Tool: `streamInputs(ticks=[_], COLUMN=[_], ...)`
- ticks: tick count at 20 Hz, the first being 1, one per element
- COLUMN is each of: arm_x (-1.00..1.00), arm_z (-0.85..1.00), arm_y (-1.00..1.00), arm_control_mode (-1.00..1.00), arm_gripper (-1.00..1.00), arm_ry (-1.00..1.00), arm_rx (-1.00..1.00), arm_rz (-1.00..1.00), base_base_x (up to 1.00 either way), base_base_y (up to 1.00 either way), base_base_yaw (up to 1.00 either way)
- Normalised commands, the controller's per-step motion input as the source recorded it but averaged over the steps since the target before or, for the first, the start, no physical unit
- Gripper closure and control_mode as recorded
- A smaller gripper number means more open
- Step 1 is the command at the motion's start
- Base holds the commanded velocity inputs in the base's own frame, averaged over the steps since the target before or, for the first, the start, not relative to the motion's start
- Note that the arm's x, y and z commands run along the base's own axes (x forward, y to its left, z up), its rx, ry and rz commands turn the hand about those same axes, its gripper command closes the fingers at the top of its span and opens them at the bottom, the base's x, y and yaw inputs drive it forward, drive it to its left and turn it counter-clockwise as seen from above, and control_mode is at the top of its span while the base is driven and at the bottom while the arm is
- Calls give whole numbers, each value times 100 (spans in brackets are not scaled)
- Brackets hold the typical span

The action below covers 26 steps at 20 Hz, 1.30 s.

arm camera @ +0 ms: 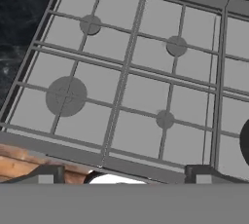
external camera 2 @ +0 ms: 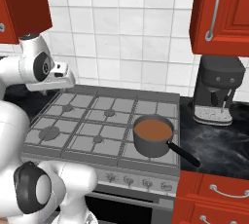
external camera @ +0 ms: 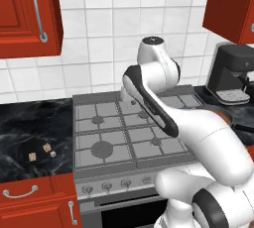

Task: Pick up the sugar cube(s) and place them in the saucepan with hot chocolate.

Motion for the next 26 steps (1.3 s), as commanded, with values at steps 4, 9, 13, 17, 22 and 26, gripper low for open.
streamInputs(ticks=[4,9,13,17,22,26], arm_x=[0,-4,-11,6,15,10], arm_z=[-45,-37,-3,4,0,-11], arm_y=[100,100,93,91,75,49], arm_control_mode=[-100,-100,-100,-100,-100,-100], arm_gripper=[-100,-100,-100,-100,-100,-100], arm_ry=[0,4,23,45,47,9], arm_rx=[-9,-6,0,-4,-5,-13], arm_rz=[20,26,30,24,17,3], base_base_x=[0,0,0,0,0,0], base_base_y=[0,0,0,0,0,0], base_base_yaw=[0,0,0,0,0,0])
